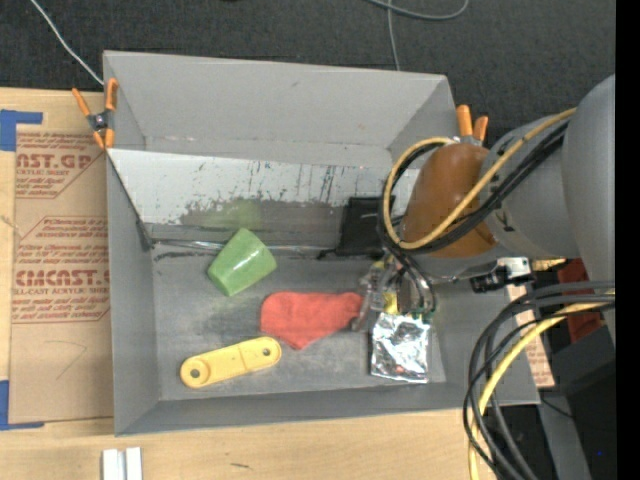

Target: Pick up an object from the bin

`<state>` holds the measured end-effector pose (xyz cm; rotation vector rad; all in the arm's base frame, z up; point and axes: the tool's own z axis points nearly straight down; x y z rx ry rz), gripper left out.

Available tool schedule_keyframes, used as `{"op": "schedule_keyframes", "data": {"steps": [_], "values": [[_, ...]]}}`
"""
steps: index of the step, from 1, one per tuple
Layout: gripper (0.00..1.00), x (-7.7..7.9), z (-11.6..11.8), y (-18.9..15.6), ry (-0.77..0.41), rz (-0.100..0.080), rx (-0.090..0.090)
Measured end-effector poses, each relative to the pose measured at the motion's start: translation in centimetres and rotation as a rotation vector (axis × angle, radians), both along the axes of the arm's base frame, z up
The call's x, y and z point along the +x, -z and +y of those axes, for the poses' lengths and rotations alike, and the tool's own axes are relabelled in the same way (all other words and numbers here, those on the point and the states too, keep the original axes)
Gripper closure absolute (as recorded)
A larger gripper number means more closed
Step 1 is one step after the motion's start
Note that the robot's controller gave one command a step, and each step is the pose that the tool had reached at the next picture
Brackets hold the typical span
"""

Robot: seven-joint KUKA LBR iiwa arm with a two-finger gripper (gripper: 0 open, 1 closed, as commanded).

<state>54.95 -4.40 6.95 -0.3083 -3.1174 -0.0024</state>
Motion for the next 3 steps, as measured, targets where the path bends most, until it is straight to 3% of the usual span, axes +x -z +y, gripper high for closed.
{"op": "schedule_keyframes", "data": {"steps": [1,3], "values": [[1.00,0.0,0.0,0.0,0.000,0.000,0.000],[1.00,0.5,-0.6,-6.8,-0.033,-0.005,-0.001]]}}
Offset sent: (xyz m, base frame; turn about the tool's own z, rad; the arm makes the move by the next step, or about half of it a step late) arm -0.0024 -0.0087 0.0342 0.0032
